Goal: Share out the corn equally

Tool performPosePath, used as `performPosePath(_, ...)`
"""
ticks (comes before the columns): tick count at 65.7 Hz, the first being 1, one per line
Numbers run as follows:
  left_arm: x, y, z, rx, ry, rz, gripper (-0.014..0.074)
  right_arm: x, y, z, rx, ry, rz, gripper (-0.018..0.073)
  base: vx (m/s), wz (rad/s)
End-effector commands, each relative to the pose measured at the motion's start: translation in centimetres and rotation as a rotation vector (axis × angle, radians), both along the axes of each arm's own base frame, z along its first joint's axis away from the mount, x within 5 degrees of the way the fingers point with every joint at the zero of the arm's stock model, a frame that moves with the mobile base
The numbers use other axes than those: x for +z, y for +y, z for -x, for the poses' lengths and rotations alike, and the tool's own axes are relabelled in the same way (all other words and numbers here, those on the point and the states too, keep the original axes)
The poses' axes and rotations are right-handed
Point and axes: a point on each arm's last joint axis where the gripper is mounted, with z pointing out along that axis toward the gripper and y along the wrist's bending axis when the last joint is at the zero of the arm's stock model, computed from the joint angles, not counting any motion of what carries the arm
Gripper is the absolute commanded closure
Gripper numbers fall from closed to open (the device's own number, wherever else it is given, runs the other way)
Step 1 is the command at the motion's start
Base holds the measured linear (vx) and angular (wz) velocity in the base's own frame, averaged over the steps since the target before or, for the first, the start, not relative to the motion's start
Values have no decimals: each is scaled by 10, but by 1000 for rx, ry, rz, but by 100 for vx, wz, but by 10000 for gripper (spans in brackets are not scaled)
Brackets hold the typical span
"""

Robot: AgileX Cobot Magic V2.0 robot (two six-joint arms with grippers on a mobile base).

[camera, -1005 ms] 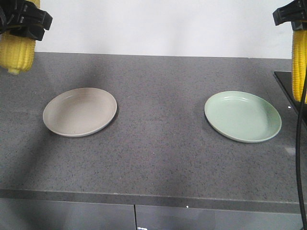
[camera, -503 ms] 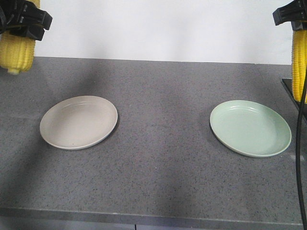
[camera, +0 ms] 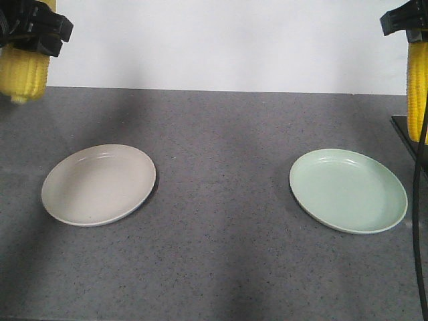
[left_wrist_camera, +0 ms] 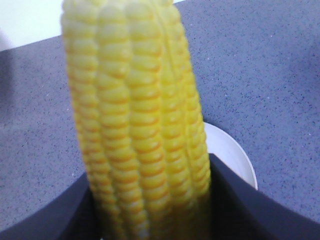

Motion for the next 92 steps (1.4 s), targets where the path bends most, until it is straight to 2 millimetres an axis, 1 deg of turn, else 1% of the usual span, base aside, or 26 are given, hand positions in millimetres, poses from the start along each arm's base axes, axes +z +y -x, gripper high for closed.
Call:
performPosePath(1, 23, 2, 12, 3, -109, 28, 377, 25, -4, 13, -1, -131, 11, 337, 6, -3)
performPosePath(92, 23, 2, 12, 3, -109, 28, 377, 25, -4, 13, -1, -131, 11, 337, 1, -1)
